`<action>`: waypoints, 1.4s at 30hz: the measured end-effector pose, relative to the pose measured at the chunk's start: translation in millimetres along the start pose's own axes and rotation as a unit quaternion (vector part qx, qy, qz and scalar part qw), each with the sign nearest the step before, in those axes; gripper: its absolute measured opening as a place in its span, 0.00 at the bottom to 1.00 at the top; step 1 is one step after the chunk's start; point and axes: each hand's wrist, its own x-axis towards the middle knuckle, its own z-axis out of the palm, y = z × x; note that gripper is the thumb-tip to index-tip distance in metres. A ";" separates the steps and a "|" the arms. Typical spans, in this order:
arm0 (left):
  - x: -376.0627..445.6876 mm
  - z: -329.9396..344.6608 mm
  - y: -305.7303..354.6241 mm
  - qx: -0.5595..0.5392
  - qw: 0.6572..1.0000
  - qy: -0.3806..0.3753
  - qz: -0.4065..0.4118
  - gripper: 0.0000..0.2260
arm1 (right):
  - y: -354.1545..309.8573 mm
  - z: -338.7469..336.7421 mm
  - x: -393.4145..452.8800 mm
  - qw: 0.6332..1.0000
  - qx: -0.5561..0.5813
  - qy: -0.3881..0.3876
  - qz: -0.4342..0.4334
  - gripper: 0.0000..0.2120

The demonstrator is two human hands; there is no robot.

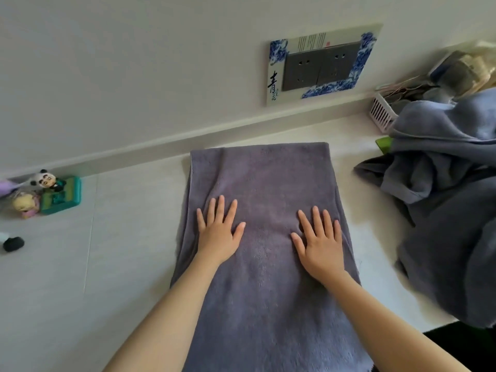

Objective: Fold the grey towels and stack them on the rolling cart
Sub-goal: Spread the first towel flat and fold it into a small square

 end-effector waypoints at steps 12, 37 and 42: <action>68.3 -26.0 -7.1 -0.071 0.988 0.133 -0.028 0.27 | -14.2 -18.6 68.7 0.998 0.030 0.047 -0.005 0.29; 129.4 -40.6 -53.4 -0.284 0.848 0.228 -0.386 0.08 | -48.6 -8.9 127.9 0.991 0.025 0.040 -0.126 0.26; 134.8 -44.1 -73.6 -0.301 0.837 0.260 -0.377 0.06 | -49.8 -10.7 128.7 0.991 0.033 0.050 -0.123 0.25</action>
